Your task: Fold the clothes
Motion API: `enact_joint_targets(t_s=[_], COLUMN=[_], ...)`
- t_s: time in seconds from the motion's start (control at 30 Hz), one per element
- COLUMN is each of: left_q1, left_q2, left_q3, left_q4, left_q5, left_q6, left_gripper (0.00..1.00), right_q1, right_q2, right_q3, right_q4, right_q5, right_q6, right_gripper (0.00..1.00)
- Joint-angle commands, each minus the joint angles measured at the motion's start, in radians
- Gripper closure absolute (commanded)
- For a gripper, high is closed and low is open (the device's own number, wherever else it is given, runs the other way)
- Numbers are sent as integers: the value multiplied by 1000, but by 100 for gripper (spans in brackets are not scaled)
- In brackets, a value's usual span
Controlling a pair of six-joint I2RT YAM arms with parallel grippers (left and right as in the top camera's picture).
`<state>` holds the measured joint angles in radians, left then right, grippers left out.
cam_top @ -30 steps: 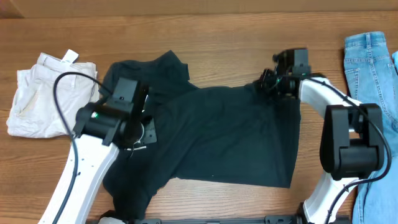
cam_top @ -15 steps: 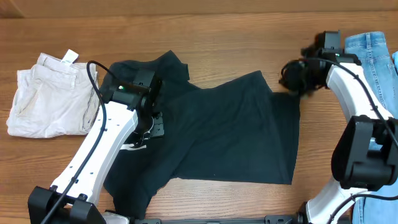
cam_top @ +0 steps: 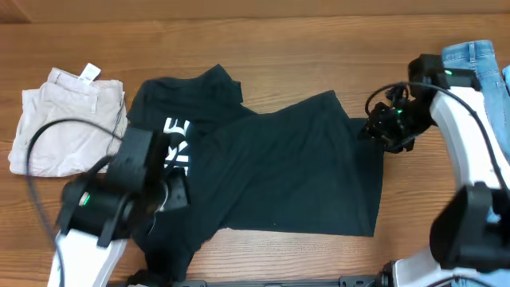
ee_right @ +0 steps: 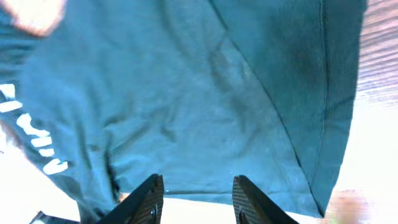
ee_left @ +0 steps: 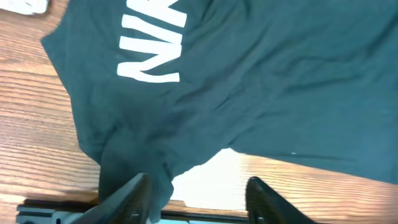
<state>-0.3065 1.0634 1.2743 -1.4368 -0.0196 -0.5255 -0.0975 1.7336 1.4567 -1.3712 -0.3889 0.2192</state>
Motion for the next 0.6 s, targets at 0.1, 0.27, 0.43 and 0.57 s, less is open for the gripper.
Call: enact_joint_targets(t_s=[0.1,0.27,0.43,0.57], left_q1=[6,6,5,5], left_q2=[-133,-114,-116,-116], left_q3=[11,10,10,10], left_q4=[-25,-45,-138,-135], left_q5=[-7,-5,2,20], left_q6=[-39,-39,-66,-66], left_gripper=[36,38,40,40], right_q1=[-1,-1,-1,-1], right_q2=[-246,-254,-254,-254], right_q3=[-90,-261,-455,-638], right_q4=[-97,-71,3,127], right_q5=[60,59,55,27], right_q6=[96,107,171,274], right_gripper=[49,50,45,47])
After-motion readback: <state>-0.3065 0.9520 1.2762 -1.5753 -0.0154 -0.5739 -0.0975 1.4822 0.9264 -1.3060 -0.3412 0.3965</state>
